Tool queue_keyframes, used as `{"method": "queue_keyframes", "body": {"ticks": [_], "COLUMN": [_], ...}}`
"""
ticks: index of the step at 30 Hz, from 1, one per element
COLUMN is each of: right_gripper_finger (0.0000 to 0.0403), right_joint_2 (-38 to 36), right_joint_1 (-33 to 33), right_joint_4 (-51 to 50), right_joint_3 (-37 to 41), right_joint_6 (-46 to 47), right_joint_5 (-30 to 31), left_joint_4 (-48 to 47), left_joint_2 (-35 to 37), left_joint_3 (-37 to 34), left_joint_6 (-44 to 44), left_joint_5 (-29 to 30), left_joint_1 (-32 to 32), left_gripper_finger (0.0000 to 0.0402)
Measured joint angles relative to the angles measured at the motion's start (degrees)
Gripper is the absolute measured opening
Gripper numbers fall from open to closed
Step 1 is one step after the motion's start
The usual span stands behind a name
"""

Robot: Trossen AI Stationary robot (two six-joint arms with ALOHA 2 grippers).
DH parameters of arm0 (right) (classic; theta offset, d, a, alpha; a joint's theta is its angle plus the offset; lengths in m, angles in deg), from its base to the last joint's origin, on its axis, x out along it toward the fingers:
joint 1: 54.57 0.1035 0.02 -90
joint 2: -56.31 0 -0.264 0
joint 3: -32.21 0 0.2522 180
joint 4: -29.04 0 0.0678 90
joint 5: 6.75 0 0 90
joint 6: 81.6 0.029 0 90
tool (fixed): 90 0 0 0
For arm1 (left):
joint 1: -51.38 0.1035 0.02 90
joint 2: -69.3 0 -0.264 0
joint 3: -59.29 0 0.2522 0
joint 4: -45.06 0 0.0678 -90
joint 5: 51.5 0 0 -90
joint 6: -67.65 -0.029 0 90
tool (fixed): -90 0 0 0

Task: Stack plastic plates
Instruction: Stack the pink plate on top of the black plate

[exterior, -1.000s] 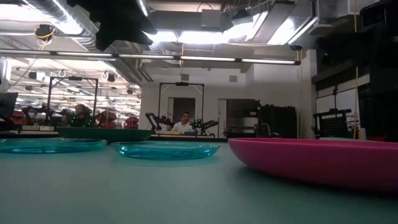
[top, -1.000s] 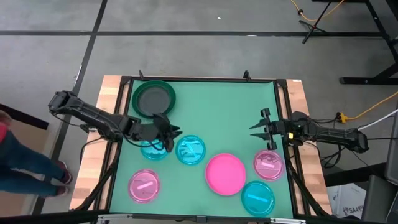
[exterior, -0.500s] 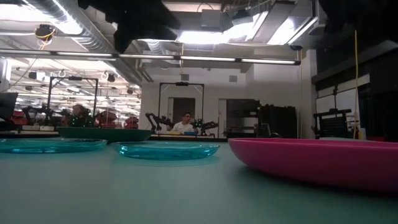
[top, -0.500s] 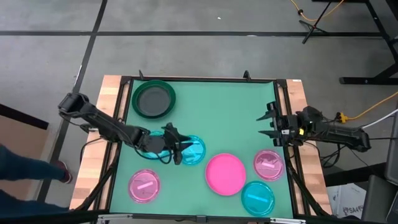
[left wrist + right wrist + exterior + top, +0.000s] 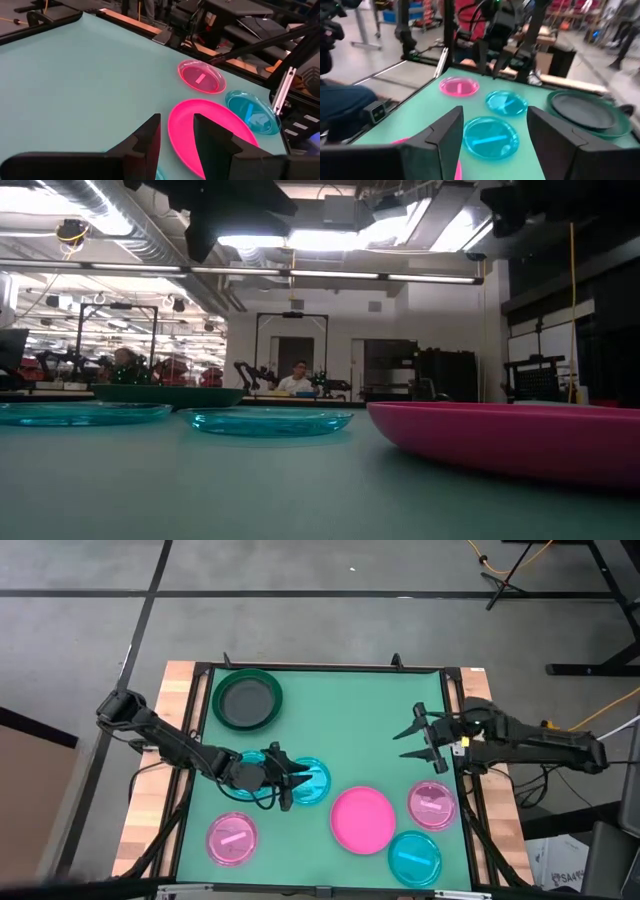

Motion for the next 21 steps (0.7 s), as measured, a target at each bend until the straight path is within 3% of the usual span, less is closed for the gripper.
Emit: {"method": "queue_keyframes", "body": {"ticks": [10,21], "right_gripper_finger": [0.0209,0.0209], "right_joint_2": [13.36,25.8], "right_joint_1": [5.22,14.17], "right_joint_4": [-0.12,-0.47], "right_joint_3": [-2.14,-2.14], "right_joint_6": [-0.01,11.0], "right_joint_5": [0.65,13.11], "left_joint_4": [-0.47,-0.46], "left_joint_2": [0.0,0.0], "left_joint_3": [-0.01,0.0], "left_joint_6": [0.0,0.0], "left_joint_5": [0.02,0.04], "left_joint_1": [0.02,0.04], "left_gripper_finger": [0.0109,0.0109]}}
